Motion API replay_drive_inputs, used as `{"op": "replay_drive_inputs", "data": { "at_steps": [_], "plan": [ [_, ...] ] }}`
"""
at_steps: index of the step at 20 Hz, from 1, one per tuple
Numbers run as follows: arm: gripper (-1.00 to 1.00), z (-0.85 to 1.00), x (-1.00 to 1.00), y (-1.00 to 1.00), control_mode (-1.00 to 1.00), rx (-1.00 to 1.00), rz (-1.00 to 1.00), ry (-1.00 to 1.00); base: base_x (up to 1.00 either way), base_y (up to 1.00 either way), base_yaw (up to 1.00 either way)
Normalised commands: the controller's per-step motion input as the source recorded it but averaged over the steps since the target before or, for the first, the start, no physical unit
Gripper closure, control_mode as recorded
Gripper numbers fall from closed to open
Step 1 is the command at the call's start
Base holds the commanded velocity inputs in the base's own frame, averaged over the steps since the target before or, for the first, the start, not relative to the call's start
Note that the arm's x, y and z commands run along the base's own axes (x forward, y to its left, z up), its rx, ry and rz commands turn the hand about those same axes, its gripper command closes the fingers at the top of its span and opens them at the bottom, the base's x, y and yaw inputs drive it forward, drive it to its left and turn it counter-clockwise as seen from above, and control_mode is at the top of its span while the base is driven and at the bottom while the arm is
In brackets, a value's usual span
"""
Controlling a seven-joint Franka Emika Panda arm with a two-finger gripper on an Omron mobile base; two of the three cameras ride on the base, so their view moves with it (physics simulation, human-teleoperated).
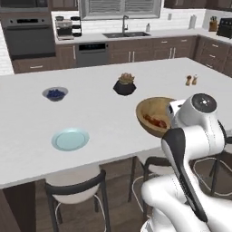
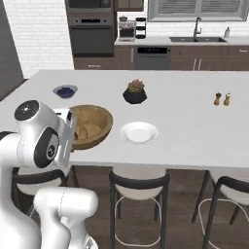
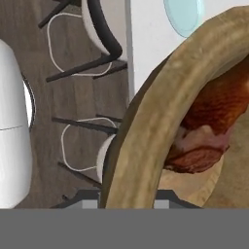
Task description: Pick the chicken drumstick and sweet potato from their plates and place them in the bowl. Then put the bowl in the fridge.
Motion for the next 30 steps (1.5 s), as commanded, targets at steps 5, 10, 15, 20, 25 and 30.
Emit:
{"op": "replay_drive_inputs", "data": {
  "at_steps": [5,10,15,20,25,30],
  "plan": [
    [1.0,0.0,0.0,0.0,1.0,0.0,0.0,0.0,-0.42,-0.28,-0.57],
    [1.0,0.0,0.0,0.0,1.0,0.0,0.0,0.0,-0.05,-0.45,-0.72],
    [1.0,0.0,0.0,0.0,1.0,0.0,0.0,0.0,0.18,-0.58,-0.74],
    [1.0,0.0,0.0,0.0,1.0,0.0,0.0,0.0,0.42,-0.72,-0.63],
    [1.0,0.0,0.0,0.0,1.0,0.0,0.0,0.0,0.74,-0.78,-0.51],
    [1.0,0.0,0.0,0.0,1.0,0.0,0.0,0.0,1.0,-0.58,-0.43]
  ]
}}
